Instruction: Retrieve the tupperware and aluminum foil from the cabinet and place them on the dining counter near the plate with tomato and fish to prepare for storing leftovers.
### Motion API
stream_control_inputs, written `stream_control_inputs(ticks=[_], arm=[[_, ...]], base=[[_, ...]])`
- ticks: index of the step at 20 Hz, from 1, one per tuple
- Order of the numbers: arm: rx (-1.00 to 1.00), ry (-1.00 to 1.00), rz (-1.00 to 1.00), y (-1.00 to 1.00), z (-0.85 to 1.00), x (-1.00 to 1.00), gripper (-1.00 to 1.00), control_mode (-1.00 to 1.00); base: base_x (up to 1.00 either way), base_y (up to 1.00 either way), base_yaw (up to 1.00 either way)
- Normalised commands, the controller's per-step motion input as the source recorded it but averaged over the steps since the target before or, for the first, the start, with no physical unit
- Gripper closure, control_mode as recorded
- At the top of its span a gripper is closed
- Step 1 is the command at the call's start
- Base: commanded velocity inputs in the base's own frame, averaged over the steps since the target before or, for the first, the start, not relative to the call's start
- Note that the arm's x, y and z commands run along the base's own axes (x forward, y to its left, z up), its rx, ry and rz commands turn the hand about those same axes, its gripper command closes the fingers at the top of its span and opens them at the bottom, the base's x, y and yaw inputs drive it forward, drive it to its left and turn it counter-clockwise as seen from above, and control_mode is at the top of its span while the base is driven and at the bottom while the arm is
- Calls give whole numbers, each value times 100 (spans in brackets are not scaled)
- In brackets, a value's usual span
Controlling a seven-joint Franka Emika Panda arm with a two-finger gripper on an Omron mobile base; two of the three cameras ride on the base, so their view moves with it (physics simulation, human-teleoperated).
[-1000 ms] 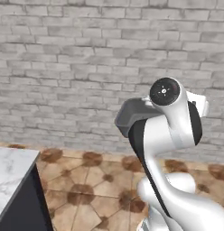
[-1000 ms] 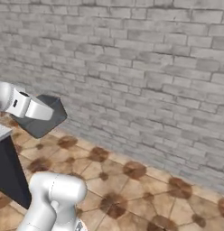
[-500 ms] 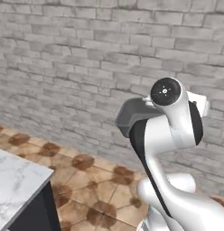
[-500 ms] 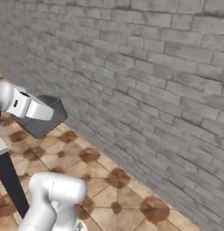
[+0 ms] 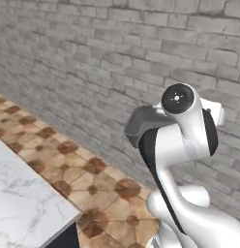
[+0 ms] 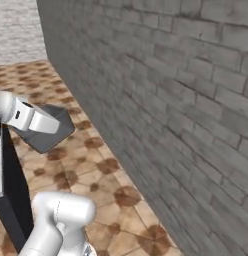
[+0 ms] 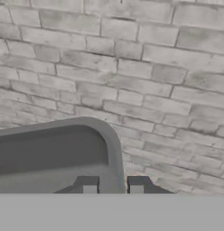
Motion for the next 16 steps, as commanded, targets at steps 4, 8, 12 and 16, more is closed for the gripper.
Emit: stream_control_inputs(ticks=[4,8,12,16], arm=[[0,0,0,0,0,0,100,100],[0,0,0,0,0,0,100,100],[0,0,0,0,0,0,100,100],[0,0,0,0,0,0,100,100]], base=[[100,0,49],[100,0,46],[100,0,45],[100,-5,39]])
